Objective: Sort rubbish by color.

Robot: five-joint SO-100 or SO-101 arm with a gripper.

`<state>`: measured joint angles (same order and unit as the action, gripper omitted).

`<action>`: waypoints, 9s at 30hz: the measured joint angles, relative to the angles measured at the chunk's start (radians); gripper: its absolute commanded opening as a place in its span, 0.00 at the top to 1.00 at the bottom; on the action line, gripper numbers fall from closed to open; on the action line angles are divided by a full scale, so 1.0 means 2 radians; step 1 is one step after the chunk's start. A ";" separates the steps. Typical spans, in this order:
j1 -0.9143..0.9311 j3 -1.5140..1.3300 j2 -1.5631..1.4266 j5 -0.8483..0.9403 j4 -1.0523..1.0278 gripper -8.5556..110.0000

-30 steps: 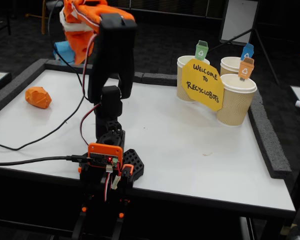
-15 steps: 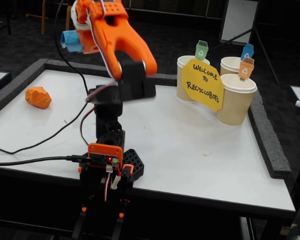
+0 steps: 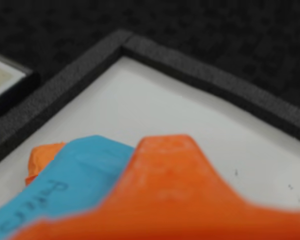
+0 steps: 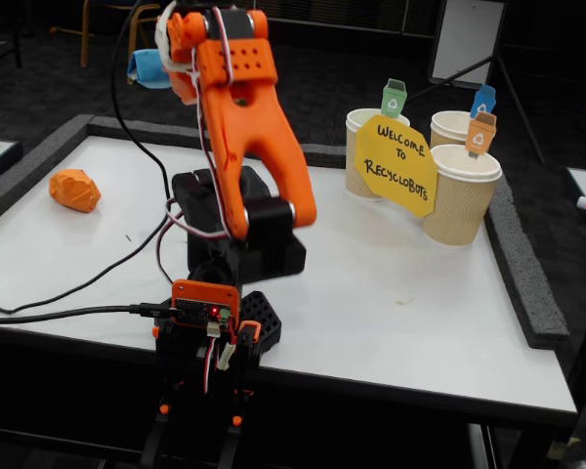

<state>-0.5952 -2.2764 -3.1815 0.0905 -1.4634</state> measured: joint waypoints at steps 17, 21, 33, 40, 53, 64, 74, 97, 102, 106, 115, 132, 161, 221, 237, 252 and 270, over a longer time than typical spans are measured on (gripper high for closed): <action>0.151 0.000 -0.012 0.000 -0.014 0.92; 0.229 0.000 -0.012 0.000 -0.014 0.92; 0.435 0.000 -0.012 0.000 -0.014 0.92; 0.499 0.000 -0.012 0.000 -0.014 0.92; 0.553 0.000 -0.012 0.000 -0.014 0.92; 0.565 0.001 -0.012 0.000 -0.014 0.92; 0.565 0.034 -0.012 0.000 -0.014 0.92; 0.567 0.154 0.097 0.000 -0.031 0.92; 0.568 0.203 0.163 0.000 -0.033 0.92; 0.568 0.222 0.216 0.000 -0.027 0.92; 0.583 0.304 0.384 0.000 0.015 0.92; 0.597 0.555 0.747 0.000 0.064 0.91; 0.599 0.870 1.098 0.027 0.120 0.91; 0.616 0.696 0.867 0.027 0.018 0.92; 0.616 0.268 0.413 0.027 0.058 0.92; 0.567 0.015 0.055 0.027 0.045 0.92; 0.549 -0.077 -0.056 0.027 0.025 0.92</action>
<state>0.5031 -2.4314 -3.2935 0.1442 -1.4143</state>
